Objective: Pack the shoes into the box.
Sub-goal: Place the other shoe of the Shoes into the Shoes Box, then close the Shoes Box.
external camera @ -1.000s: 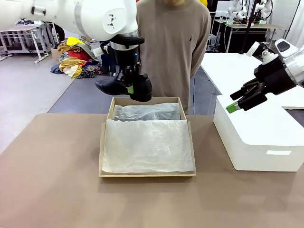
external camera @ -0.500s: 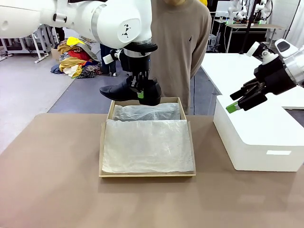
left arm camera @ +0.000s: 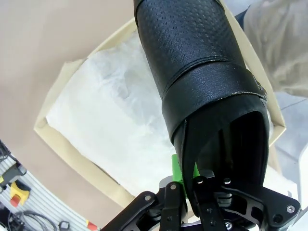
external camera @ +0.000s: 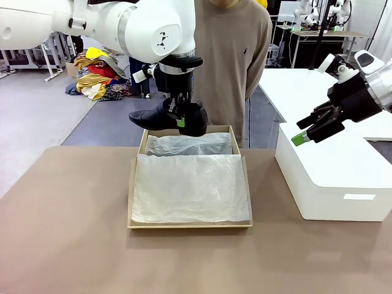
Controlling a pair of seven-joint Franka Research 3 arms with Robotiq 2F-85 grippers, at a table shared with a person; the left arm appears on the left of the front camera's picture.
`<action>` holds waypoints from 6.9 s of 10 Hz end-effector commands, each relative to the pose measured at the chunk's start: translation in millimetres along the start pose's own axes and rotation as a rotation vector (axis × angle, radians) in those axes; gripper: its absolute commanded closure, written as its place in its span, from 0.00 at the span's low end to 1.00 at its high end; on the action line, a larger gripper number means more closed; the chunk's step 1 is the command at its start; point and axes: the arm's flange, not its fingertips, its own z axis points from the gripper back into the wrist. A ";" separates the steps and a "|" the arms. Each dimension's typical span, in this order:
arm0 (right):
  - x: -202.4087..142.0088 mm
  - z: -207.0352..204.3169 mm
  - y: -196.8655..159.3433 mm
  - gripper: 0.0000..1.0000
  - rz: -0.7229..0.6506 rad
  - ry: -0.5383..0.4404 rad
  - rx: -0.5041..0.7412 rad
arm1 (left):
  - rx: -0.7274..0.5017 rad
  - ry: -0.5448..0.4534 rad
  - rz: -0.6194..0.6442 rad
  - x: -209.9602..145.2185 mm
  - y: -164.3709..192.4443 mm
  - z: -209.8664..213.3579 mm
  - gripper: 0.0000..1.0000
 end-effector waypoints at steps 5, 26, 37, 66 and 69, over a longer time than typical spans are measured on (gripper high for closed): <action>0.8 -2.0 -3.9 0.00 0.025 -0.033 0.009 | -0.020 -0.019 0.180 -33.6 -1.5 -3.4 1.00; 0.8 -2.0 -3.9 0.00 0.025 -0.033 0.009 | 0.113 -0.049 0.436 -81.0 -48.1 -71.0 1.00; 0.8 -2.0 -3.9 0.00 0.025 -0.033 0.009 | 0.133 -0.036 0.411 -87.9 -61.1 -116.0 1.00; 0.8 -2.0 -3.9 0.00 0.025 -0.033 0.009 | 0.078 -0.013 0.383 -77.0 -60.2 -38.0 0.00; 0.8 -2.0 -3.9 0.00 0.025 -0.033 0.009 | 0.078 -0.013 0.383 -77.0 -60.2 -38.0 0.00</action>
